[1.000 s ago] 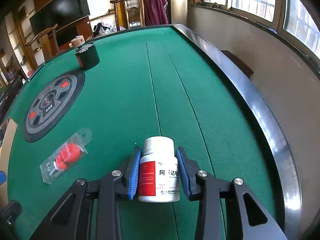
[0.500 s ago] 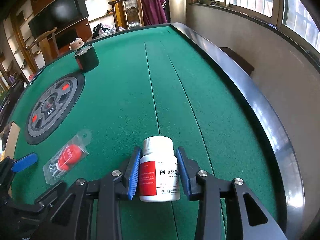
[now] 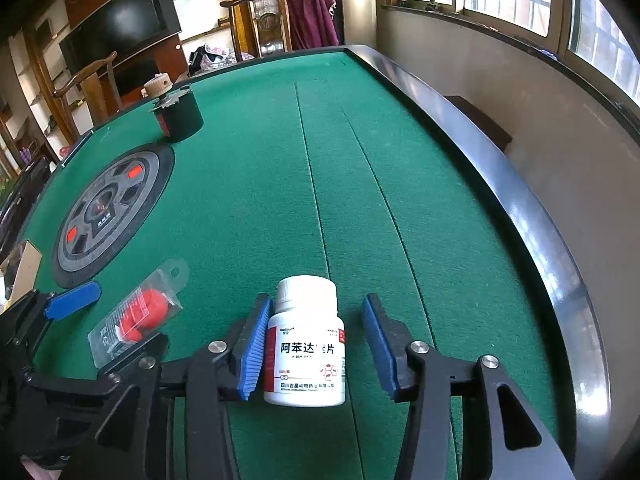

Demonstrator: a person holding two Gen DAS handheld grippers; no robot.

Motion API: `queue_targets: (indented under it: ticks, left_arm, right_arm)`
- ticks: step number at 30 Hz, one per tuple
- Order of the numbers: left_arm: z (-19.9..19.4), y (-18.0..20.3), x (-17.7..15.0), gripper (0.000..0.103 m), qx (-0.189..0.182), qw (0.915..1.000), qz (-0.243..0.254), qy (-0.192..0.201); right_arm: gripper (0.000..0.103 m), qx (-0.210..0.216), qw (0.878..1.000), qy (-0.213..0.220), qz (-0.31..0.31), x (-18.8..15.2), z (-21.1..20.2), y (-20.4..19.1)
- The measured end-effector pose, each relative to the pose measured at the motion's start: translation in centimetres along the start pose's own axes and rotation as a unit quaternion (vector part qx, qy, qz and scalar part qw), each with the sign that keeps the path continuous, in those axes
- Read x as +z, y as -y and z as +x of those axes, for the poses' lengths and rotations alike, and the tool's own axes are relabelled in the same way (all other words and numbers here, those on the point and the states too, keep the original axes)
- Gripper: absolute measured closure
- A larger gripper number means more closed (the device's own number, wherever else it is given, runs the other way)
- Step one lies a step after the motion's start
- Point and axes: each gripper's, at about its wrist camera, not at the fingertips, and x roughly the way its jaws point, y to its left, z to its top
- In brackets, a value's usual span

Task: Organize objects
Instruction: 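Grasp the clear blister pack with the left gripper while the right holds the bottle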

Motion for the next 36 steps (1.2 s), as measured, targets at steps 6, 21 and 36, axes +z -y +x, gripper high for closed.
queue_targets:
  ticks: [6, 21, 36]
  left_arm:
    - [-1.0, 0.1, -0.1, 0.076, -0.007, 0.9999, 0.005, 0.01]
    - [-2.7, -0.6, -2.9, 0.065, -0.002, 0.9992, -0.039, 0.006]
    - [-3.1, -1.2, -3.3, 0.077, -0.009, 0.9979, -0.061, 0.018]
  right_arm:
    - [0.046, 0.0, 1.0, 0.0, -0.009, 0.0, 0.1, -0.3]
    - [0.042, -0.023, 0.999, 0.005, -0.032, -0.4, 0.2, -1.2]
    - [0.039, -0.034, 0.999, 0.007, -0.034, -0.3, 0.3, -1.1]
